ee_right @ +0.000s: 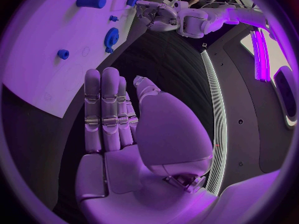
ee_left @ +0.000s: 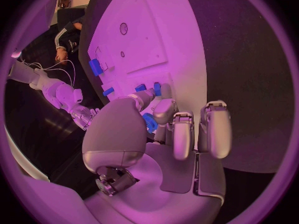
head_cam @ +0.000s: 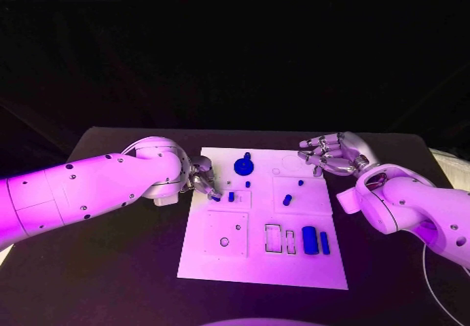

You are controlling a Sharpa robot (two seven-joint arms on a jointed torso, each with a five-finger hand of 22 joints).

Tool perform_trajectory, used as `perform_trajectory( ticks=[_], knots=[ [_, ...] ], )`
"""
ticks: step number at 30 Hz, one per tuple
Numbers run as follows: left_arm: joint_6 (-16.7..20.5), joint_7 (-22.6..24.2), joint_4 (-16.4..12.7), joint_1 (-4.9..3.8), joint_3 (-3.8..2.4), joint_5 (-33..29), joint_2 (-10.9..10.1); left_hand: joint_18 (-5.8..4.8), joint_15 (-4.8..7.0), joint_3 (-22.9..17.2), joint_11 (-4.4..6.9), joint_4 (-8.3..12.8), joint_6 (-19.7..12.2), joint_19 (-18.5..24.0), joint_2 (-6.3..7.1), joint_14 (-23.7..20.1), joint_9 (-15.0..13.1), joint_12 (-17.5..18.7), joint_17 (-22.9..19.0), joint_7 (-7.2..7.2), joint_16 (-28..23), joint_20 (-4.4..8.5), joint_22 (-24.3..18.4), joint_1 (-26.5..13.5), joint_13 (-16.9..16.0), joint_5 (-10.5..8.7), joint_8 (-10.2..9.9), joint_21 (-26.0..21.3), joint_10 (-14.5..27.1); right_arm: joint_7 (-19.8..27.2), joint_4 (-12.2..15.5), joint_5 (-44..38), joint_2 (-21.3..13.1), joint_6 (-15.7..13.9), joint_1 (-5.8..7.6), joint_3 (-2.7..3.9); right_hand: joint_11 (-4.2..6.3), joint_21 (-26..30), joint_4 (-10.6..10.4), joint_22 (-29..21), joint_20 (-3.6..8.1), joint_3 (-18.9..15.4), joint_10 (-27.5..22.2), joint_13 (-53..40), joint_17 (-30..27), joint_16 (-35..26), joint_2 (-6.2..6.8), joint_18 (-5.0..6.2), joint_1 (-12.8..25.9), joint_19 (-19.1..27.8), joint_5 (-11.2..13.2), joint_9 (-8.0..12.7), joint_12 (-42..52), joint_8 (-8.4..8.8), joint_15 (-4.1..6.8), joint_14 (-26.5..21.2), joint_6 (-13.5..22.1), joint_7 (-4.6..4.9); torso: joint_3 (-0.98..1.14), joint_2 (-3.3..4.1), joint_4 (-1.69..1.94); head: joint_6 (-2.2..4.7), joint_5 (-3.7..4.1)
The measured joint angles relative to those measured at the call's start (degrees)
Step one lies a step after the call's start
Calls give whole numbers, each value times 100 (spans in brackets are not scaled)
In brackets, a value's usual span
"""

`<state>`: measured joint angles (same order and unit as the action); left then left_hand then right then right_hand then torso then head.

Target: Assemble the parts on the task board

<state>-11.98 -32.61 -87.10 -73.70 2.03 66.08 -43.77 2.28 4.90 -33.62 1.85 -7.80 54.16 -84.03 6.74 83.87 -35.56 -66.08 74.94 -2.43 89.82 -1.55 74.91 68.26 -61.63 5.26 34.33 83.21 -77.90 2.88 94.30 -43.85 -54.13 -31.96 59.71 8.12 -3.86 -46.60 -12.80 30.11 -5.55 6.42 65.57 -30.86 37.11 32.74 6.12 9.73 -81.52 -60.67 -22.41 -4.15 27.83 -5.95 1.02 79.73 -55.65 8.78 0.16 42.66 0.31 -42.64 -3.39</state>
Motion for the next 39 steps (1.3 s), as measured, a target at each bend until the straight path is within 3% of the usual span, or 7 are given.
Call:
perform_trajectory(
  ticks=[10,16,21,39],
  knots=[
    [-48,-36,61,-11,-2,-51,53,0,0,-43,0,-42,9,0,6,0,19,0,0,-9,0,0,0,0,-11,-4,0,0,0,0,12,2,-5,4,-1,0,0,0,0,0,0,0,0,0,5,0,0,0,0,0,0,0,0,0,0,0,0,0,4,1,1,-23,9],
    [-66,-128,94,-14,4,-142,106,0,0,-433,29,305,124,0,34,0,65,-102,0,20,0,0,0,-534,-105,-5,5,31,-72,0,21,4,-3,5,-1,0,0,0,0,0,0,0,0,-1,4,0,0,0,0,0,0,0,0,0,0,0,0,0,5,-1,3,-35,10],
    [-85,-201,113,-16,6,-189,145,0,0,-360,52,233,215,0,-39,0,103,-150,0,53,0,0,0,-697,-177,-5,-16,67,-114,0,33,5,-8,6,0,0,0,0,0,0,0,0,0,9,10,0,0,0,0,0,0,0,0,0,0,0,0,-1,4,-1,3,-37,-12],
    [-113,-342,147,-19,7,-162,224,0,0,-172,76,189,400,0,-11,0,162,-299,-2,153,0,0,-1,-829,-342,-4,-29,111,-218,33,57,9,-33,48,2,1,0,0,0,1,0,0,0,8,9,0,0,0,0,0,0,0,0,0,0,0,-1,-1,-3,-1,1,-55,-8]
  ],
)
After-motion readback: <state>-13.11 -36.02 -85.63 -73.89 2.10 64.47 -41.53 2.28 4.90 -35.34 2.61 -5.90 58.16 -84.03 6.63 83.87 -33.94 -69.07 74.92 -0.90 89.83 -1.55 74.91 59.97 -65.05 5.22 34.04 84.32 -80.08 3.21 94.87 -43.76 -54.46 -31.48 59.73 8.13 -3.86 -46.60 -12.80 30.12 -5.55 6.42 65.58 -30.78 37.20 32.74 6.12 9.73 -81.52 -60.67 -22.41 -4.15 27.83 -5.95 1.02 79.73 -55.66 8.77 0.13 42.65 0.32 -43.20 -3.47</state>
